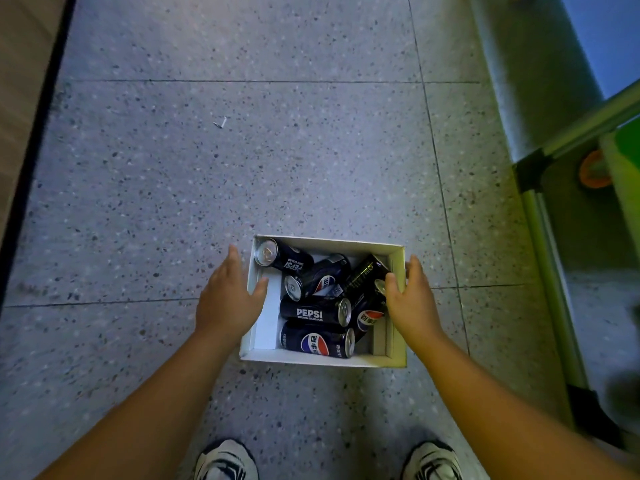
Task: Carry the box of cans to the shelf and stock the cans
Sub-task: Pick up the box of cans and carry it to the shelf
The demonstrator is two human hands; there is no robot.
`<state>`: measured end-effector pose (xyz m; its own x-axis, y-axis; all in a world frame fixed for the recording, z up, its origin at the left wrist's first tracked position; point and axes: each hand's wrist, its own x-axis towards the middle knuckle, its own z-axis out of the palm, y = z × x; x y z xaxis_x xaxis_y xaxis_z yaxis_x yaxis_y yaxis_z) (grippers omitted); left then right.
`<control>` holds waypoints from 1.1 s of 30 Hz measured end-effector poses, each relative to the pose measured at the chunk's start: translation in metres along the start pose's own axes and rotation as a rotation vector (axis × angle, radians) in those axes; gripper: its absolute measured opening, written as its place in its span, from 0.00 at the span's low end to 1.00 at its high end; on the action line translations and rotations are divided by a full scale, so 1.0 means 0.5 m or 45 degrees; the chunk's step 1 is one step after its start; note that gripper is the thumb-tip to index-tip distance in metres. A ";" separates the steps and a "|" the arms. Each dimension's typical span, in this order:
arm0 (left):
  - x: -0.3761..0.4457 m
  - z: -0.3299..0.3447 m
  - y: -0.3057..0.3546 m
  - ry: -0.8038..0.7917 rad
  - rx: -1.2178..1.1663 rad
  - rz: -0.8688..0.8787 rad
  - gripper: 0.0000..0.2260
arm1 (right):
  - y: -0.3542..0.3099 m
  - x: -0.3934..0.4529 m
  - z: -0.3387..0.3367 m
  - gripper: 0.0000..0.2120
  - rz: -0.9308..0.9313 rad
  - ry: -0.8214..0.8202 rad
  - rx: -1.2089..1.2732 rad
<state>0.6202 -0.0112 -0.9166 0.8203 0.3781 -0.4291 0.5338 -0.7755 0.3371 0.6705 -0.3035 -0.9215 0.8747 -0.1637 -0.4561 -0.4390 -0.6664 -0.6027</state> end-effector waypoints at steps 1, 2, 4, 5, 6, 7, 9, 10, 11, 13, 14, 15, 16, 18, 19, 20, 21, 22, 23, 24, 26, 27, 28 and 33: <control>0.001 0.010 -0.008 -0.039 -0.040 -0.010 0.38 | 0.007 -0.003 0.004 0.29 0.032 -0.022 0.038; 0.005 0.020 -0.016 -0.075 -0.094 -0.010 0.37 | 0.013 -0.007 0.007 0.26 0.061 -0.043 0.072; 0.011 0.033 -0.029 -0.131 -0.196 -0.014 0.35 | 0.028 -0.013 0.013 0.20 0.105 -0.067 0.123; 0.014 0.039 -0.033 -0.148 -0.236 -0.027 0.34 | 0.035 -0.014 0.016 0.19 0.129 -0.071 0.143; 0.017 0.045 -0.035 -0.162 -0.284 -0.051 0.32 | 0.042 -0.013 0.019 0.17 0.159 -0.075 0.161; 0.020 0.049 -0.036 -0.174 -0.331 -0.088 0.29 | 0.047 -0.011 0.022 0.17 0.189 -0.079 0.180; 0.026 0.059 -0.035 -0.195 -0.404 -0.176 0.21 | 0.056 -0.006 0.027 0.16 0.240 -0.079 0.212; 0.027 0.063 -0.032 -0.208 -0.437 -0.220 0.18 | 0.056 -0.004 0.030 0.15 0.262 -0.077 0.237; 0.029 0.066 -0.029 -0.220 -0.464 -0.261 0.17 | 0.055 -0.001 0.032 0.14 0.284 -0.070 0.266; 0.033 0.072 -0.022 -0.242 -0.492 -0.310 0.18 | 0.050 0.003 0.036 0.13 0.326 -0.049 0.318; 0.035 0.075 -0.020 -0.250 -0.493 -0.320 0.18 | 0.048 0.005 0.037 0.13 0.343 -0.040 0.332; 0.037 0.076 -0.018 -0.258 -0.488 -0.329 0.19 | 0.045 0.006 0.038 0.14 0.355 -0.036 0.336; 0.039 0.077 -0.016 -0.265 -0.477 -0.337 0.19 | 0.044 0.007 0.039 0.14 0.359 -0.035 0.337; 0.042 0.076 -0.015 -0.283 -0.447 -0.345 0.20 | 0.041 0.006 0.038 0.15 0.371 -0.045 0.340; 0.042 0.074 -0.014 -0.293 -0.440 -0.348 0.20 | 0.039 0.005 0.037 0.15 0.377 -0.051 0.340; 0.041 0.071 -0.013 -0.302 -0.440 -0.349 0.20 | 0.036 0.005 0.035 0.15 0.382 -0.057 0.339; 0.040 0.068 -0.012 -0.313 -0.445 -0.349 0.21 | 0.034 0.005 0.033 0.15 0.387 -0.061 0.339; 0.040 0.066 -0.011 -0.321 -0.453 -0.346 0.21 | 0.033 0.005 0.031 0.15 0.391 -0.064 0.339; 0.040 0.064 -0.011 -0.327 -0.457 -0.340 0.21 | 0.031 0.005 0.029 0.15 0.394 -0.068 0.341; 0.041 0.062 -0.012 -0.331 -0.454 -0.334 0.21 | 0.029 0.006 0.028 0.15 0.394 -0.075 0.340; 0.042 0.055 -0.013 -0.339 -0.447 -0.329 0.20 | 0.023 0.007 0.024 0.16 0.387 -0.097 0.319; 0.043 0.052 -0.012 -0.342 -0.449 -0.325 0.20 | 0.019 0.008 0.021 0.16 0.383 -0.107 0.305; 0.044 0.048 -0.012 -0.341 -0.456 -0.315 0.20 | 0.016 0.010 0.019 0.17 0.375 -0.112 0.297; 0.044 -0.002 0.011 -0.309 -0.479 -0.271 0.20 | -0.035 0.014 -0.018 0.17 0.343 -0.122 0.287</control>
<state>0.6416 -0.0065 -0.9235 0.6372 0.3449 -0.6892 0.7582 -0.4408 0.4805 0.6863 -0.2994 -0.9084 0.7030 -0.2356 -0.6710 -0.6946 -0.4300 -0.5768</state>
